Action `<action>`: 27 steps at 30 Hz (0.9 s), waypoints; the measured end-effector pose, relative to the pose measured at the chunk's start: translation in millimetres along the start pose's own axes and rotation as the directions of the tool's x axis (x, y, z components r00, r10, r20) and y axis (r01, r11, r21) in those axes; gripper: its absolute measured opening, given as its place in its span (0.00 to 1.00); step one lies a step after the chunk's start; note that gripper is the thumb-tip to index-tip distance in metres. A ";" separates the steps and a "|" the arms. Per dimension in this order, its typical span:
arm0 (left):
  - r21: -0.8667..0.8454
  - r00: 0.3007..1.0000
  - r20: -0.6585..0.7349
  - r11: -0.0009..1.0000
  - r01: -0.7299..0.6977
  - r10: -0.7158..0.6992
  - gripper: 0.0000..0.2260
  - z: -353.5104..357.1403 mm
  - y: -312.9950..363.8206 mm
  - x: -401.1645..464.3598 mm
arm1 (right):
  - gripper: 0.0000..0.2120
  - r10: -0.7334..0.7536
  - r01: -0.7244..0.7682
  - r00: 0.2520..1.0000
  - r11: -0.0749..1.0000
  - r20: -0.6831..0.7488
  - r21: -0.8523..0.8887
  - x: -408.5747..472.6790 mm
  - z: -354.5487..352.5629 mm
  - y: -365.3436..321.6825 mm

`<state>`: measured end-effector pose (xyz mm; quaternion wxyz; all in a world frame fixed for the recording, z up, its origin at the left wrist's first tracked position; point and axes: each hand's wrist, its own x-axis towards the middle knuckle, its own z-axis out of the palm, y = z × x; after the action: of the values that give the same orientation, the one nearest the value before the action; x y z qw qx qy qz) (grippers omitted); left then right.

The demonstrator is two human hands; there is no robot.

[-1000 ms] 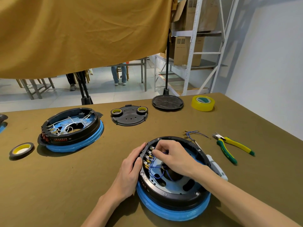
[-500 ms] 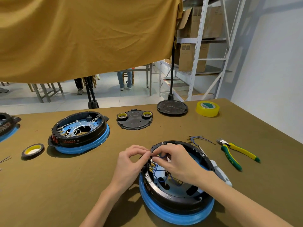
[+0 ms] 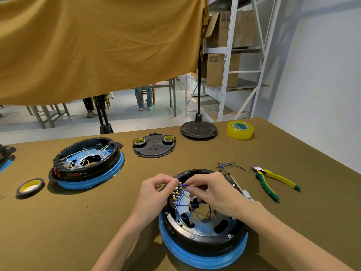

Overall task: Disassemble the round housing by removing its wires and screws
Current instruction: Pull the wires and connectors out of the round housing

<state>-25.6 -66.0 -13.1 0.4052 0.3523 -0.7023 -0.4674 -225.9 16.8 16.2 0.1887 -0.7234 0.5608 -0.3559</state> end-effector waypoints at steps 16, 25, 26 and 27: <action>-0.072 0.992 0.113 0.996 0.061 -0.052 0.05 7.6 10.2 4.6 | 0.10 0.074 -0.075 0.997 0.994 0.016 0.081 -5.9 -12.5 16.9; -0.106 0.989 0.135 0.991 0.081 -0.066 0.06 17.8 9.9 10.1 | 0.09 -0.004 0.004 1.000 0.998 -0.007 0.063 -6.8 -17.2 14.0; -0.106 0.989 0.135 0.991 0.078 -0.063 0.06 18.8 9.0 10.7 | 0.09 -0.008 0.009 1.000 0.998 -0.008 0.061 -5.6 -17.4 14.2; -0.111 0.990 0.129 0.991 0.076 -0.061 0.05 19.6 8.1 11.3 | 0.08 -0.007 0.008 1.000 0.999 -0.011 0.050 -4.5 -17.5 14.9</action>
<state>-49.0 -66.1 -7.4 0.3637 0.3221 -0.6854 -0.5424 -249.2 18.8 16.6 0.2023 -0.7185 0.5501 -0.3744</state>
